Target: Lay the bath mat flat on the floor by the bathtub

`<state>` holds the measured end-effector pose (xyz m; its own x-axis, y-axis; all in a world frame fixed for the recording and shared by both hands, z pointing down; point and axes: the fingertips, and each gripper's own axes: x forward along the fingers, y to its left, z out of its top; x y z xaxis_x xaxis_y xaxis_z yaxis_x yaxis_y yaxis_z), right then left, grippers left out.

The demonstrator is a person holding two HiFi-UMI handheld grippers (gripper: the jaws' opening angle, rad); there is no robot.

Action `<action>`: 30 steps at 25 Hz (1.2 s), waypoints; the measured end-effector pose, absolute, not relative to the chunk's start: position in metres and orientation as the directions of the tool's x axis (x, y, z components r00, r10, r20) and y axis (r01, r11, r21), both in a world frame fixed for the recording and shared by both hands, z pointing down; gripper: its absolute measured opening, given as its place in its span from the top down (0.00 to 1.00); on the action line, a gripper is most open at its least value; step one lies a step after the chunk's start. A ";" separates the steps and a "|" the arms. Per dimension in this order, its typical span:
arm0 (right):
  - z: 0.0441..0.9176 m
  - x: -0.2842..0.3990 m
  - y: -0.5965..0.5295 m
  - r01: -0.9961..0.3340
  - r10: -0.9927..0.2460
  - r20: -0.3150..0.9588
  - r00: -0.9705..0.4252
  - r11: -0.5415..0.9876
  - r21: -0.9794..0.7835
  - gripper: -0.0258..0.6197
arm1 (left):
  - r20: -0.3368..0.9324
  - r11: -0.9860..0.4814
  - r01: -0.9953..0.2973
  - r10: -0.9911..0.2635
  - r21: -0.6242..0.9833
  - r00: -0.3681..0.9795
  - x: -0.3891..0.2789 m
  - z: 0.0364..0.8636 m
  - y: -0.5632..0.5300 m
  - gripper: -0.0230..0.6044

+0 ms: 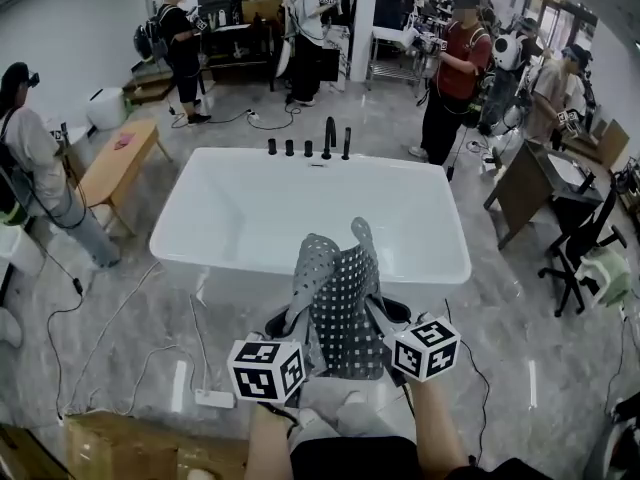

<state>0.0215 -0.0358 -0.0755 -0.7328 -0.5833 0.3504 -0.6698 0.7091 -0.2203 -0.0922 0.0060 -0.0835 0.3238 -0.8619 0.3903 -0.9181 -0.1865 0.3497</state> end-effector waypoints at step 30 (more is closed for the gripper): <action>-0.032 0.100 -0.088 -0.658 -0.578 0.320 -0.751 0.613 -0.438 0.93 | 0.537 -0.177 -0.940 -0.783 0.292 0.314 -0.047 -0.046 -0.043 0.92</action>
<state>0.0998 -0.0881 -0.0324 -0.7509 -0.5776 0.3200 -0.6579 0.6129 -0.4376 -0.0469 -0.0431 -0.0458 0.3145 -0.7830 0.5368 -0.9398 -0.1773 0.2921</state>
